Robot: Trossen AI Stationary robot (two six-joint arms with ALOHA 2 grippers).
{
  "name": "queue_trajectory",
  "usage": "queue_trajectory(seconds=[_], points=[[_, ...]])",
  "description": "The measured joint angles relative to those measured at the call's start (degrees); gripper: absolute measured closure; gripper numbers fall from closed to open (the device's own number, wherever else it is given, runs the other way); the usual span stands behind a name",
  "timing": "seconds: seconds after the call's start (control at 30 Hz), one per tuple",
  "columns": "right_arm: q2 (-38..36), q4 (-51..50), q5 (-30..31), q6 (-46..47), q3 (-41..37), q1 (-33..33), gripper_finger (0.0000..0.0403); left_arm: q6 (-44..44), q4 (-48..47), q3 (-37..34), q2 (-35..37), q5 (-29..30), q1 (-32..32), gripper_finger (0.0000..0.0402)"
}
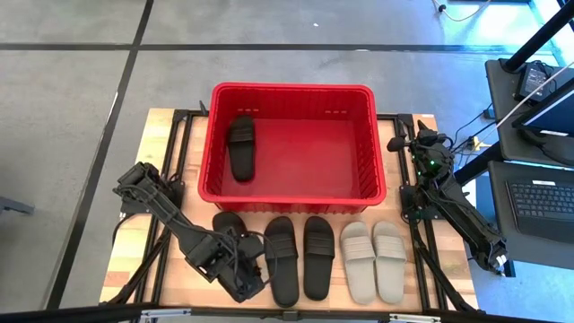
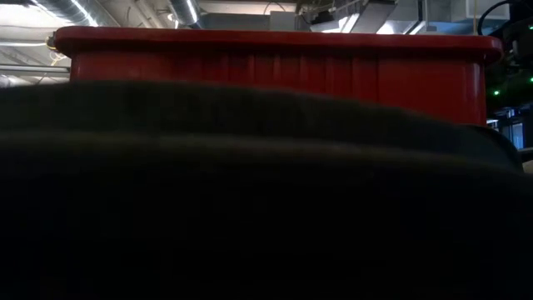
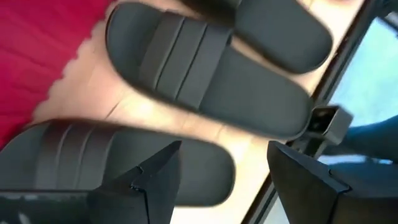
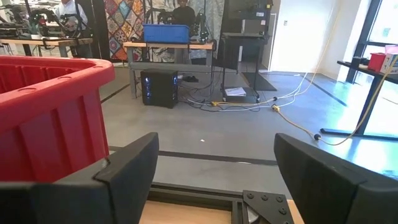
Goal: Pick and place slides into bin
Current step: Put the black slide into the red bin
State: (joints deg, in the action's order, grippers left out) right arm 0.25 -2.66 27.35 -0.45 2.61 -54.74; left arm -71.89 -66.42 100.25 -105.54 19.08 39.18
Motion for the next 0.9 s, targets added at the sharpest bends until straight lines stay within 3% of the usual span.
queue_trajectory(seconds=[0.33,0.67,0.9], points=[[0.0,0.0,0.0,0.0,0.0,0.0,0.0083,-7.2,-14.7,0.0,-2.0,-9.5,0.0,0.0175],[0.0,0.0,0.0,0.0,0.0,0.0,0.0083,-8.1,-22.4,0.1,-10.7,-11.3,-0.1,0.0175],[0.0,0.0,0.0,0.0,0.0,0.0,0.0083,-9.1,-23.8,0.0,-14.6,-8.6,-1.3,0.0175]])
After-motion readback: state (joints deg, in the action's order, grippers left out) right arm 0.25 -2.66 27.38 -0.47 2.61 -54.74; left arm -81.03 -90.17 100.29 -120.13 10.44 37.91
